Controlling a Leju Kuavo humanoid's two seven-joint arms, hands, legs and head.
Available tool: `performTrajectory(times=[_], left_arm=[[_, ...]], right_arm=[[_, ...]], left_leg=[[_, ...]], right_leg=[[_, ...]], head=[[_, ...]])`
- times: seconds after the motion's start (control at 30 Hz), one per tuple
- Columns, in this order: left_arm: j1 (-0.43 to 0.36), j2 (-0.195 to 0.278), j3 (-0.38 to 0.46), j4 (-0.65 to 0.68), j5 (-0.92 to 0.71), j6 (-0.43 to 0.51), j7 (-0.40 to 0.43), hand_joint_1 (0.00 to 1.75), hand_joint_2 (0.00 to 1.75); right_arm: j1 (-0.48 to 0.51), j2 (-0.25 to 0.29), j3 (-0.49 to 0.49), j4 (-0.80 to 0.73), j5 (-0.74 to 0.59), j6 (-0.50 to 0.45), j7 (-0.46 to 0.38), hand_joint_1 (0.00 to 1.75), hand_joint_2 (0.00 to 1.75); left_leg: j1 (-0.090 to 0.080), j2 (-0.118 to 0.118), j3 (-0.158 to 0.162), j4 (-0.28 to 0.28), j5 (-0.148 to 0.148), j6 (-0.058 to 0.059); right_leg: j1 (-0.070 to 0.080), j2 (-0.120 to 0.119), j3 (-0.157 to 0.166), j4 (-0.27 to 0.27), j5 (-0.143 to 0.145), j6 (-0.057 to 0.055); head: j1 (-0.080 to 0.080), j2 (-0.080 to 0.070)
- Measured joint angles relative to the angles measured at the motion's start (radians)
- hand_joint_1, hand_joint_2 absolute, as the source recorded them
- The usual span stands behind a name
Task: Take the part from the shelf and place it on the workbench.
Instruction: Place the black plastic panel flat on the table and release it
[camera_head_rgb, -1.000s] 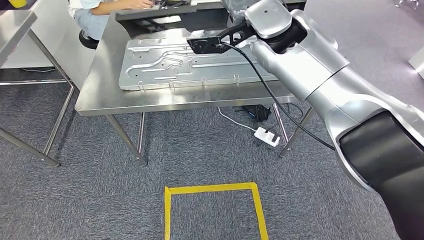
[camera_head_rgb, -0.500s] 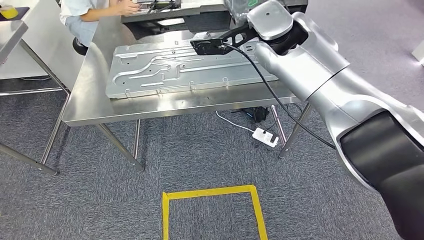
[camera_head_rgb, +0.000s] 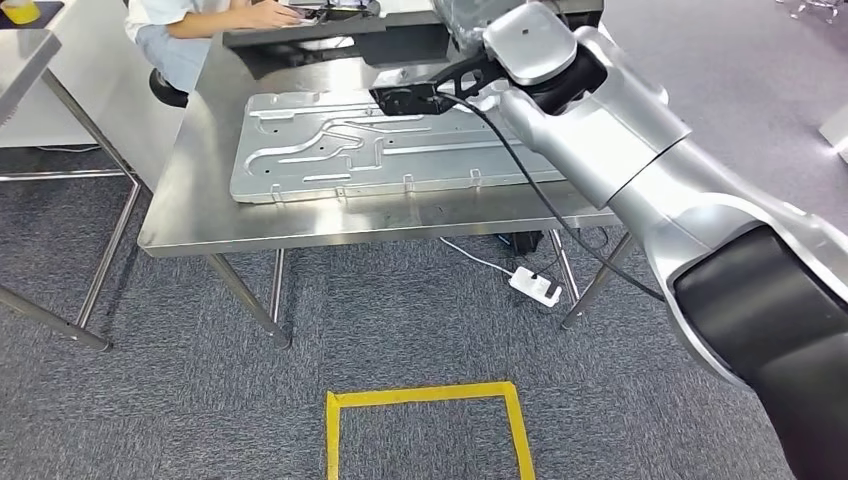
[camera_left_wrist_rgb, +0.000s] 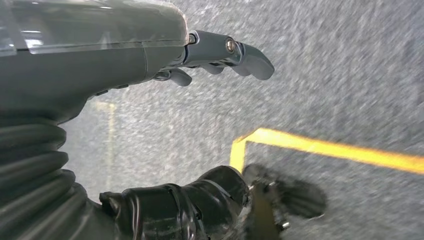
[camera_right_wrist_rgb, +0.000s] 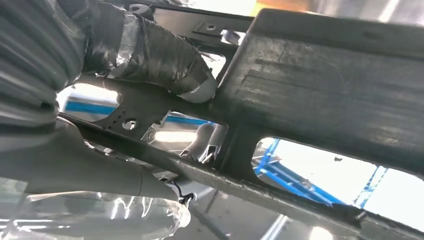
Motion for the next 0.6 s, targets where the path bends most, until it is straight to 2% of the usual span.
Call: performTrajectory(times=[0.03,0.07,0.1,0.13,0.17,0.2,0.27,0.33,0.37,0.43,0.47,0.5,0.53,0.57,0.6], left_arm=[[-0.001,0.0,0.0,0.0,0.0,-0.002,0.0,0.0,1.75],[-0.001,0.0,0.0,0.0,0.0,-0.003,0.0,0.0,1.75],[-0.001,0.0,0.0,0.0,0.0,-0.004,0.0,0.0,1.75],[0.0,0.0,0.0,0.0,0.0,-0.005,0.0,0.0,1.75],[0.002,0.0,0.0,0.0,0.0,-0.006,0.0,0.0,1.75],[0.002,0.0,0.0,0.0,0.0,-0.006,0.0,0.0,1.75],[0.003,-0.001,0.0,0.0,0.0,-0.006,0.0,0.0,1.75],[0.003,0.0,0.0,0.0,0.0,-0.006,0.0,0.0,1.75],[0.003,-0.001,0.0,0.0,0.0,-0.006,0.0,0.0,1.75],[0.003,-0.002,0.0,0.0,0.0,-0.006,0.0,0.0,1.75],[0.002,-0.002,0.0,0.0,0.0,-0.006,0.0,0.0,1.75],[0.002,-0.002,0.0,0.0,0.0,-0.006,0.0,0.0,1.75],[0.003,-0.002,0.0,0.0,0.0,-0.006,0.0,0.0,1.75],[0.004,-0.002,0.0,0.0,0.0,-0.006,0.0,0.0,1.75],[0.005,-0.002,0.0,0.0,0.0,-0.006,0.0,0.0,1.75]], right_arm=[[0.007,0.001,0.001,0.002,0.0,-0.001,-0.003,1.75,1.75],[0.011,0.001,0.002,0.003,0.0,-0.001,-0.005,1.75,1.75],[0.014,0.002,0.002,0.005,0.001,-0.001,-0.006,1.75,1.75],[0.013,0.002,0.002,0.005,0.001,-0.002,-0.007,1.75,1.75],[0.012,0.004,0.002,0.005,0.001,-0.003,-0.007,1.75,1.75],[0.012,0.006,0.002,0.006,0.001,-0.004,-0.007,1.75,1.75],[0.014,0.01,0.002,0.007,0.001,-0.005,-0.008,1.75,1.75],[0.015,0.012,0.002,0.009,0.002,-0.005,-0.008,1.75,1.75],[0.014,0.014,0.002,0.009,0.002,-0.006,-0.007,1.75,1.75],[0.013,0.018,0.002,0.01,0.003,-0.006,-0.007,1.75,1.75],[0.015,0.019,0.002,0.01,0.003,-0.006,-0.007,1.75,1.75],[0.018,0.019,0.002,0.011,0.004,-0.006,-0.007,1.75,1.75],[0.023,0.019,0.002,0.012,0.003,-0.005,-0.007,1.75,1.75],[0.028,0.02,0.002,0.013,0.003,-0.005,-0.007,1.75,1.75],[0.03,0.02,0.002,0.014,0.003,-0.005,-0.007,1.75,1.75]], left_leg=[[0.0,-0.002,0.004,0.003,-0.006,0.001],[0.0,-0.005,0.008,0.008,-0.013,0.0],[0.0,-0.008,0.012,0.016,-0.022,-0.003],[-0.002,-0.009,0.013,0.024,-0.031,-0.007],[-0.003,-0.01,0.012,0.032,-0.039,-0.012],[-0.004,-0.011,0.01,0.038,-0.045,-0.017],[-0.004,-0.012,0.009,0.039,-0.049,-0.026],[-0.002,-0.01,0.006,0.044,-0.058,-0.036],[-0.001,-0.007,-0.003,0.067,-0.071,-0.042],[0.002,-0.003,-0.049,0.163,-0.115,-0.055],[0.004,-0.003,-0.085,0.23,-0.139,-0.059],[0.006,-0.002,-0.118,0.284,-0.15,-0.062],[0.007,-0.002,-0.139,0.308,-0.142,-0.063],[0.008,-0.002,-0.144,0.297,-0.114,-0.064],[0.008,-0.002,-0.126,0.241,-0.069,-0.064]], right_leg=[[-0.001,0.0,-0.012,0.0,0.019,0.0],[-0.002,-0.001,-0.005,-0.035,0.054,-0.001],[-0.003,-0.001,0.015,-0.099,0.099,-0.004],[-0.001,-0.002,0.041,-0.159,0.128,-0.008],[0.0,-0.001,0.061,-0.207,0.146,-0.011],[0.003,-0.001,0.074,-0.236,0.152,-0.014],[0.007,0.001,0.079,-0.246,0.145,-0.019],[0.003,0.002,0.085,-0.254,0.144,-0.027],[-0.001,0.002,0.09,-0.259,0.144,-0.031],[-0.006,0.002,0.1,-0.264,0.141,-0.036],[-0.007,0.003,0.104,-0.265,0.137,-0.038],[-0.007,0.003,0.11,-0.265,0.133,-0.039],[-0.007,0.003,0.117,-0.265,0.128,-0.038],[-0.007,0.003,0.126,-0.265,0.122,-0.038],[-0.008,0.003,0.135,-0.265,0.115,-0.036]], head=[[0.0,0.0],[0.001,0.0],[0.001,0.0],[0.0,0.0],[-0.001,0.0],[-0.002,0.0],[-0.002,0.0],[-0.002,0.0],[-0.004,0.0],[-0.007,0.0],[-0.008,0.0],[-0.008,0.0],[-0.008,0.0],[-0.008,0.0],[-0.008,0.0]])
